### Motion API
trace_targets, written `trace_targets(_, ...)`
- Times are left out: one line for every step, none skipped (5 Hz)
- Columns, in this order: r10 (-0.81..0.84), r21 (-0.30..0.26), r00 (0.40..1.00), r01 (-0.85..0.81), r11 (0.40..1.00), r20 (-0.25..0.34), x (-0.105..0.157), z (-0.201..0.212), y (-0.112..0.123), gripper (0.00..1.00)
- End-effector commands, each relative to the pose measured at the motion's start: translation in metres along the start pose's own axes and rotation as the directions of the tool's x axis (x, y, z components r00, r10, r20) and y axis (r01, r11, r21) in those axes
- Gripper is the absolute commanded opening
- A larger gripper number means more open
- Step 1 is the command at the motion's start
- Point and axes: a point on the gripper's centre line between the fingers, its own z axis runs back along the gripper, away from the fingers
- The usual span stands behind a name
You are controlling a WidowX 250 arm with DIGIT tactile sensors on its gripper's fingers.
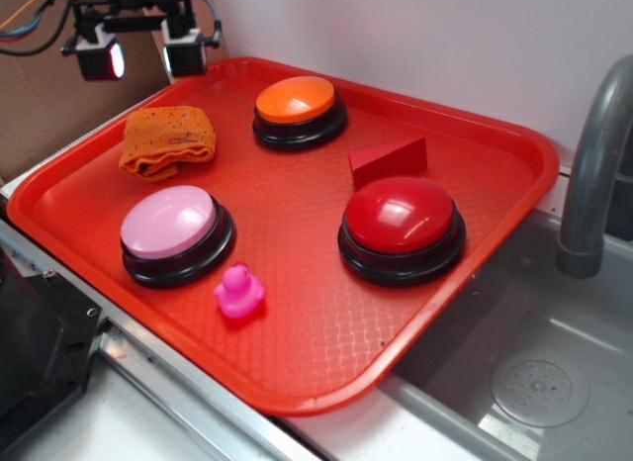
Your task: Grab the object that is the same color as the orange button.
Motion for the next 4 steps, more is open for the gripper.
trace_targets(-0.002,0.028,0.999,0.003,1.0,-0.042,-0.002,-0.016,0.035,1.0)
trace_targets(0.009,0.054,0.998,-0.005,0.999,-0.067,-0.002,-0.022,0.043,1.0)
trace_targets(0.026,0.043,0.996,-0.022,0.999,-0.084,-0.003,-0.025,0.051,1.0)
trace_targets(-0.014,0.019,0.996,0.016,1.0,-0.089,0.001,-0.034,0.04,1.0)
